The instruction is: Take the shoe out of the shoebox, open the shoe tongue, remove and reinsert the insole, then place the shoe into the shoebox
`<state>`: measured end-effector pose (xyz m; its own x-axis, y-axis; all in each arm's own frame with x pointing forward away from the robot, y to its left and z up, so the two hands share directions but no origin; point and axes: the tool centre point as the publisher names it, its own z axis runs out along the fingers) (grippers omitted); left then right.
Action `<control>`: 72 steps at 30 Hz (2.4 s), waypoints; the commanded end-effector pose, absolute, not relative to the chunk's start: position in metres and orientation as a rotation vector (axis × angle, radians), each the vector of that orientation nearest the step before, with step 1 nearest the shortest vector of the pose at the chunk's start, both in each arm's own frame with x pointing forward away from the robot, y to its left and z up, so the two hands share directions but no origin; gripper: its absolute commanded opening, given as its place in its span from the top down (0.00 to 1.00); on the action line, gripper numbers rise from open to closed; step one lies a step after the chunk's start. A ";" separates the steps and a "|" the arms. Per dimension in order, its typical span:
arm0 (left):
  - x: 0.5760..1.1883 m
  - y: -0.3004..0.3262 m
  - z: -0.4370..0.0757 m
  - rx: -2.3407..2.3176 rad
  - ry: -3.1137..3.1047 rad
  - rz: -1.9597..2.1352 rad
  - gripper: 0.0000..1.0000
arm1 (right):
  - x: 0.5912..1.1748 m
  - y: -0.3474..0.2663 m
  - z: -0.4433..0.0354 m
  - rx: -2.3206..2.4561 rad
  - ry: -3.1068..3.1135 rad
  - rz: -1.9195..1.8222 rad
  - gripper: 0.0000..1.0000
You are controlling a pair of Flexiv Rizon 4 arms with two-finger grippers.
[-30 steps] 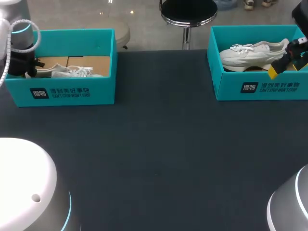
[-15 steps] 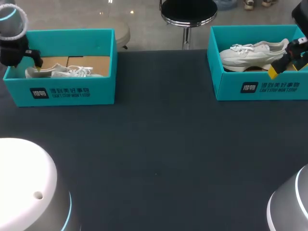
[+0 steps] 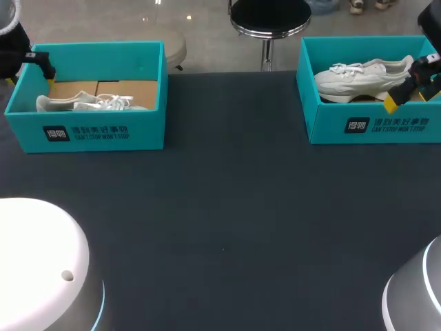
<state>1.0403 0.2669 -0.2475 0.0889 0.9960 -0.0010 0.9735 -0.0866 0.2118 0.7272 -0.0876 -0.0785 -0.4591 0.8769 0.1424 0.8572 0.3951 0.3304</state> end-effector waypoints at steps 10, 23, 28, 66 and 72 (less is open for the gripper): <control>1.039 0.267 -0.247 2.195 2.008 0.220 0.00 | 0.730 -0.087 -0.079 1.606 2.581 0.554 0.00; 1.039 0.267 -0.247 2.195 2.008 0.220 0.00 | 0.772 -0.118 -0.060 1.659 2.563 0.307 0.00; 1.039 0.267 -0.247 2.195 2.008 0.220 0.00 | 0.806 -0.147 -0.057 1.828 2.453 0.152 0.00; 1.039 0.267 -0.247 2.195 2.008 0.220 0.00 | 0.911 -0.206 -0.126 2.196 2.254 -0.339 0.00; 1.039 0.267 -0.247 2.195 2.008 0.220 0.00 | 0.911 -0.206 -0.126 2.196 2.254 -0.339 0.00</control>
<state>1.0394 0.2667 -0.2474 0.0883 0.9961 -0.0006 0.9732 -0.0861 0.2132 0.9075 -0.2059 -0.1265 -0.0372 0.9906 -0.1318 0.9888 0.0174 -0.1483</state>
